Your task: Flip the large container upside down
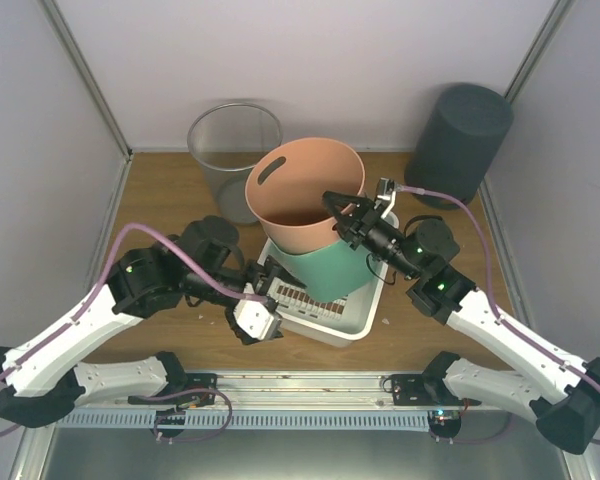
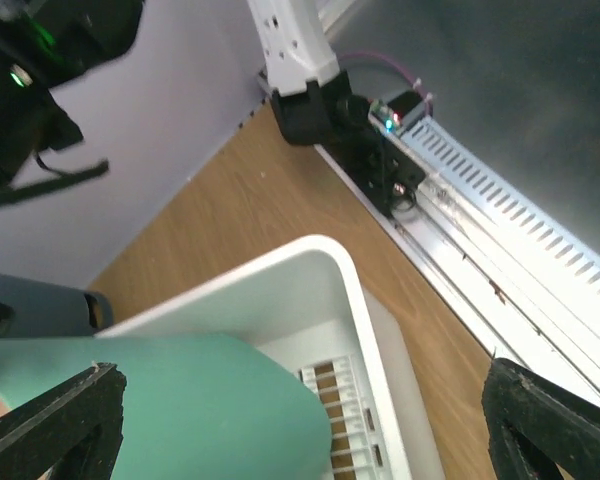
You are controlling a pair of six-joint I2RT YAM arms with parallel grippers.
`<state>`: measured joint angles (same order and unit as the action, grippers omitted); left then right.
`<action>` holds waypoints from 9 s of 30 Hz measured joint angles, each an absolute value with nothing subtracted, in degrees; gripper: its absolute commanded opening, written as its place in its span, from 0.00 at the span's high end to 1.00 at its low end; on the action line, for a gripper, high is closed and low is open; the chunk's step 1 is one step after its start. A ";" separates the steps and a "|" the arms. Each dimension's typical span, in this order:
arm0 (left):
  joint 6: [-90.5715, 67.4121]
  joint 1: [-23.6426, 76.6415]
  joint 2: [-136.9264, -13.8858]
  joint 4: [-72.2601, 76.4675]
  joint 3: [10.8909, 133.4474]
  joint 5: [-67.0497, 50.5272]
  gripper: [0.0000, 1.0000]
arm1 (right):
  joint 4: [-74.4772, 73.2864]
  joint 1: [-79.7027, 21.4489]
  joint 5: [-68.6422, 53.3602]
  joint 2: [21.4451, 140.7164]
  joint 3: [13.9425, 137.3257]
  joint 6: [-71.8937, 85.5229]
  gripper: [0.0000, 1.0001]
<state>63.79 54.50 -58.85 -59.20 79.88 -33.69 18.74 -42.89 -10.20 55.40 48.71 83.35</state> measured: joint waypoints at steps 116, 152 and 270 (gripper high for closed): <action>53.63 56.21 -75.59 -35.35 90.96 4.08 0.04 | -32.56 -40.97 53.10 68.51 94.19 10.37 0.99; 55.42 52.47 -76.23 -36.14 94.63 2.00 0.07 | -54.15 -13.63 35.18 88.33 68.25 27.62 0.99; 57.43 35.88 -74.17 -36.18 91.57 -9.45 0.06 | -72.66 -20.32 41.19 122.32 99.42 28.82 0.06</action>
<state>57.43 35.88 -74.17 -36.18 91.57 -9.45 -72.66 -20.32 41.19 122.32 99.42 28.82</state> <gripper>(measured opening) 0.941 0.940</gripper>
